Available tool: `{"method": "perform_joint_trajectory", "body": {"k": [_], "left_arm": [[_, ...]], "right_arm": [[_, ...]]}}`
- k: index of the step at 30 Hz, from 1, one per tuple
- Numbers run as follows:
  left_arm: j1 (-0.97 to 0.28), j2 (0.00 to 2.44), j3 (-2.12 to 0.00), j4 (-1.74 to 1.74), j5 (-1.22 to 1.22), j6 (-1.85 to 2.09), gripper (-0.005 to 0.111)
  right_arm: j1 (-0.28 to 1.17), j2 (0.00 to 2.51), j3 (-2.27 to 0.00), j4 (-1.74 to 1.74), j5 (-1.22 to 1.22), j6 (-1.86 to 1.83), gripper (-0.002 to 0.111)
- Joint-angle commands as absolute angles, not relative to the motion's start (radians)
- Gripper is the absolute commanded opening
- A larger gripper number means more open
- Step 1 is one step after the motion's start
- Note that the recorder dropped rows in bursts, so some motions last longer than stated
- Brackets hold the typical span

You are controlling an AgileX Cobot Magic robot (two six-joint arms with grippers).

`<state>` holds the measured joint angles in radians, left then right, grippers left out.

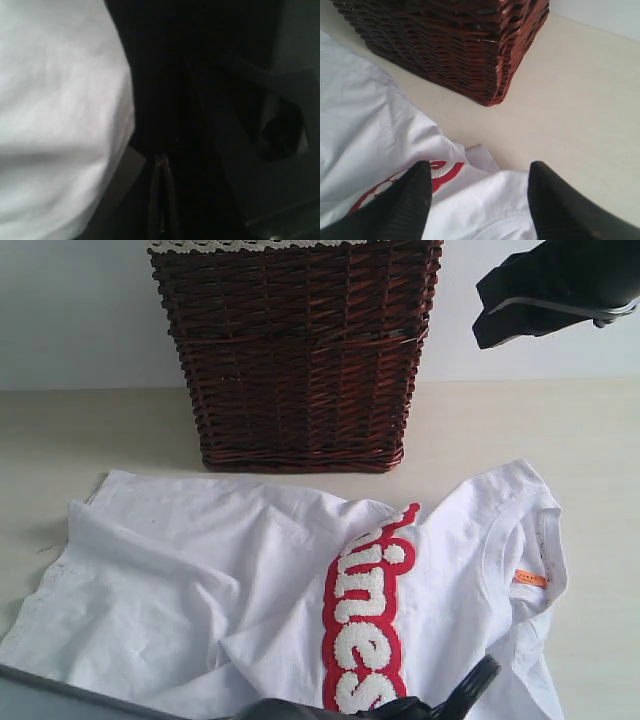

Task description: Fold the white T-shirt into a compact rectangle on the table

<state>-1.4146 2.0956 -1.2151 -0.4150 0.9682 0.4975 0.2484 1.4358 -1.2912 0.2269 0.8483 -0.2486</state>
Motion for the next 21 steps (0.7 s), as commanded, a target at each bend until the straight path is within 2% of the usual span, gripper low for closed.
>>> {"method": "perform_joint_trajectory", "body": {"k": [1, 4, 10, 16, 21], "left_arm": [[-1.435, 2.035, -1.217, -0.415, 0.959, 0.520, 0.000], [-1.435, 1.942, -1.217, -0.361, 0.904, 0.507, 0.000], [-1.363, 1.738, -1.199, -0.044, 0.836, 0.236, 0.000], [-1.112, 1.622, -1.101, 0.082, 0.666, 0.089, 0.000], [-0.867, 1.621, -1.052, 0.066, 0.459, 0.022, 0.000]], "right_arm": [[0.244, 1.430, -1.298, 0.200, 0.850, -0.224, 0.052], [0.244, 1.430, -1.298, 0.201, 0.873, -0.222, 0.039], [0.244, 1.430, -1.283, 0.208, 0.930, -0.263, 0.000], [0.244, 1.436, -1.172, 0.268, 0.886, -0.274, 0.000], [0.274, 1.380, -1.149, 0.544, 1.053, -0.458, 0.000]]}}
